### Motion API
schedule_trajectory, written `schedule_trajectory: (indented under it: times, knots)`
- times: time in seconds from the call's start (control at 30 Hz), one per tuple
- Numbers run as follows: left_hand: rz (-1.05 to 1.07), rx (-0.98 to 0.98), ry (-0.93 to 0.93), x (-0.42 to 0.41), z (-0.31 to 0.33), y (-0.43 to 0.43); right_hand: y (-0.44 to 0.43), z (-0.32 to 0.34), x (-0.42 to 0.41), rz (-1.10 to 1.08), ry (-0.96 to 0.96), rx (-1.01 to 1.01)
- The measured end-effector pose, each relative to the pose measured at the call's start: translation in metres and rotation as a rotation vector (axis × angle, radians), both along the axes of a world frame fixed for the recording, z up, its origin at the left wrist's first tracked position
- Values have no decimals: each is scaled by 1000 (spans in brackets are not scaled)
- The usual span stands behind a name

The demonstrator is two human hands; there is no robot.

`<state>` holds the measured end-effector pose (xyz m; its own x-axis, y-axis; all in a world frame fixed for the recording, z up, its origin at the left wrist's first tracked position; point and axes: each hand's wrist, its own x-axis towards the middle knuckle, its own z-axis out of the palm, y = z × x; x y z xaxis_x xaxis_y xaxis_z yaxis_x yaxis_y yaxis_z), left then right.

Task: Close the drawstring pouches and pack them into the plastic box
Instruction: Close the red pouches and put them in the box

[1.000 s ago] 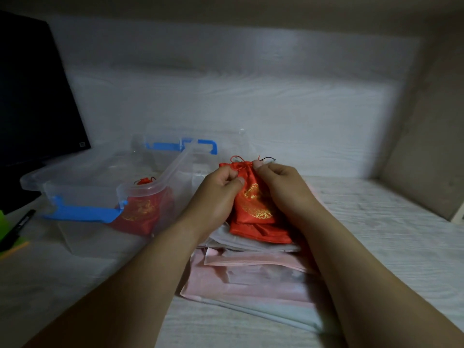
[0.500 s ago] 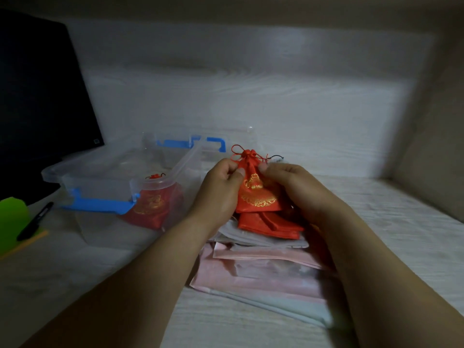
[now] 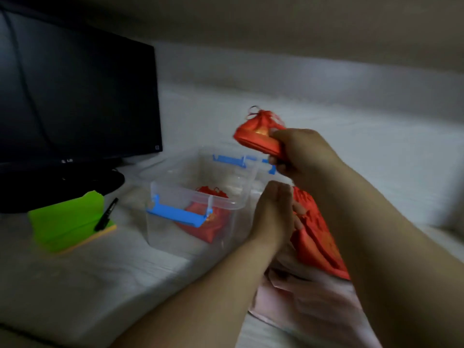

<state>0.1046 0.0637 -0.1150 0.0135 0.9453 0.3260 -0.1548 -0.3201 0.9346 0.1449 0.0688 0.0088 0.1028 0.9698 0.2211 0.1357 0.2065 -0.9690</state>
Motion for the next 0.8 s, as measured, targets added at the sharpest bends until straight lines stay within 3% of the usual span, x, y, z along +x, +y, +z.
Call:
schedule_trajectory:
  times: [0.1,0.2,0.3,0.4,0.53,0.6,0.8]
  knots:
    - [52,46,115,-8,-1,1,10,-3,-29,73,-89,-88]
    - [45,19,99,-10,1,0,14,-16,-19,-111,-362,17]
    - [28,-80,-10,-7,0,3,13,-29,21,-151,-241,-33]
    - [113,-27,106,-6,-7,10,9,-50,68,-232,-228,-67]
    - [234,84,426,-6,-12,17,-5,-81,124,-381,-381,-90]
    - [190,94,533,-5,-14,15,-11,-93,142,-425,-480,-88]
    - [45,59,651,-3,-18,7,-22,-112,153,-212,-504,-189]
